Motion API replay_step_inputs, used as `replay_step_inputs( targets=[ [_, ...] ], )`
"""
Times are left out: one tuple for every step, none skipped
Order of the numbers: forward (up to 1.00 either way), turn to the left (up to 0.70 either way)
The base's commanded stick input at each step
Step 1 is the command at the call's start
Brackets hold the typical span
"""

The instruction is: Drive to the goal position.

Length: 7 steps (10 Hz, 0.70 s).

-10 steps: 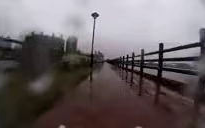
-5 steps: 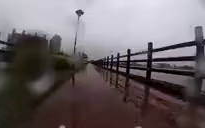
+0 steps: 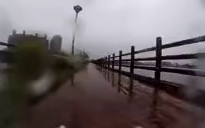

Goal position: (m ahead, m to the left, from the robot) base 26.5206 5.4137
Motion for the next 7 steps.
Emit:
replay_step_inputs(
  targets=[
    [1.0, 0.0],
    [1.0, 0.0],
    [1.0, 0.0],
    [1.0, 0.0],
    [1.0, 0.0],
    [1.0, 0.0],
    [1.0, 0.0]
  ],
)
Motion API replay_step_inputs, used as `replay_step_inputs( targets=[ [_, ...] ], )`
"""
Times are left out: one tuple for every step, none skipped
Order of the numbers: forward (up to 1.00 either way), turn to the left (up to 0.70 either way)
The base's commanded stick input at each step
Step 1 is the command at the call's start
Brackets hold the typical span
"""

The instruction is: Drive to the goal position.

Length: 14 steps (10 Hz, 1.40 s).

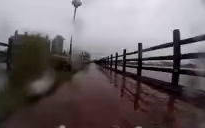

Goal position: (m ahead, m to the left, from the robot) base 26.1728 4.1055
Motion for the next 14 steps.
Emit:
replay_step_inputs(
  targets=[
    [1.0, 0.0],
    [1.0, 0.0],
    [1.0, 0.0],
    [1.0, 0.0],
    [1.0, 0.0],
    [1.0, 0.0],
    [1.0, 0.0],
    [1.0, 0.0],
    [1.0, 0.0],
    [1.0, 0.0],
    [1.0, 0.0],
    [1.0, 0.0],
    [1.0, 0.0],
    [1.0, 0.0]
  ],
)
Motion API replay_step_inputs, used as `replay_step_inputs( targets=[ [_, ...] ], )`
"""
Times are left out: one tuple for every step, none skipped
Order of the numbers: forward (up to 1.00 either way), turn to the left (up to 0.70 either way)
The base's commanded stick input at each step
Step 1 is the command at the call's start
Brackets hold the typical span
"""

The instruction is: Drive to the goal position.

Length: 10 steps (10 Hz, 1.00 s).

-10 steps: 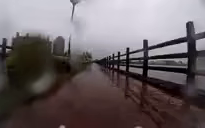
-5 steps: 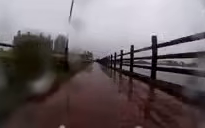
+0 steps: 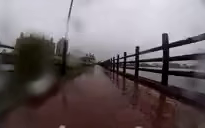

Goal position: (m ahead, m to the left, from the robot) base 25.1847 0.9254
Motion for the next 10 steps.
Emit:
replay_step_inputs(
  targets=[
    [1.0, 0.0],
    [1.0, 0.0],
    [1.0, 0.0],
    [1.0, 0.0],
    [1.0, 0.0],
    [1.0, 0.0],
    [1.0, 0.0],
    [1.0, 0.0],
    [1.0, 0.0],
    [1.0, 0.0]
  ],
)
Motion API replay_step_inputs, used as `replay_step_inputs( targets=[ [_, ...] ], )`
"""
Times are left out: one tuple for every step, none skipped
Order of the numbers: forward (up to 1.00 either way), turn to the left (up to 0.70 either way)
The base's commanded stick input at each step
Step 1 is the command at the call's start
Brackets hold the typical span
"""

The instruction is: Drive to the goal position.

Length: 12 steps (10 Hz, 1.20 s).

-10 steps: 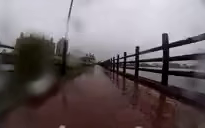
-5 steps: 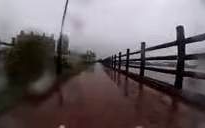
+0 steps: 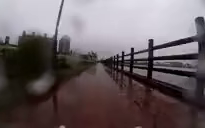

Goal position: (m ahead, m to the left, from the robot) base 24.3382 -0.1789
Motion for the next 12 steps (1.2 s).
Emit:
replay_step_inputs(
  targets=[
    [1.0, 0.0],
    [0.0, 0.0],
    [0.0, 0.0],
    [0.0, 0.0],
    [0.0, 0.0],
    [0.0, 0.0],
    [0.0, 0.0],
    [0.0, 0.0],
    [0.0, 0.0],
    [0.0, 0.0],
    [0.9, 0.0],
    [1.0, 0.0]
  ],
)
